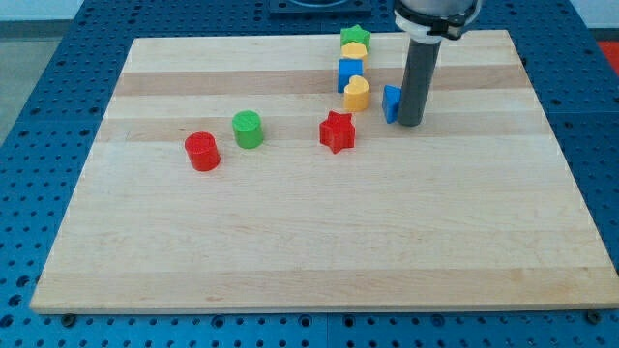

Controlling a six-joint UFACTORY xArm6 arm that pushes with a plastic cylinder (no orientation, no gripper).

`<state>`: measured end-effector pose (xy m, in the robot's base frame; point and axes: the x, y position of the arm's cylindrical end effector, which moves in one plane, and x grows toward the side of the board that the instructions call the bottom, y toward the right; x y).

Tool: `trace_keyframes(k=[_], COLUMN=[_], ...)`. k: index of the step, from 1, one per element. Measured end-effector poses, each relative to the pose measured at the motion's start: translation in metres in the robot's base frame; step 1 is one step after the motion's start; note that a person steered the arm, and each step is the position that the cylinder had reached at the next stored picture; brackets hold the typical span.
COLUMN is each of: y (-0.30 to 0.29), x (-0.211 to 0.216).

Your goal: Move red star below yellow heart

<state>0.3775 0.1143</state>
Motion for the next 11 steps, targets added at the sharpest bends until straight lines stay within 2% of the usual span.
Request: trace_keyframes(k=[4,5,6,7,8,9,11], y=[-0.005,0.001,-0.004,-0.075,-0.15,-0.168,-0.138], x=[-0.027,0.005,0.086,0.126,0.12,0.098,0.047])
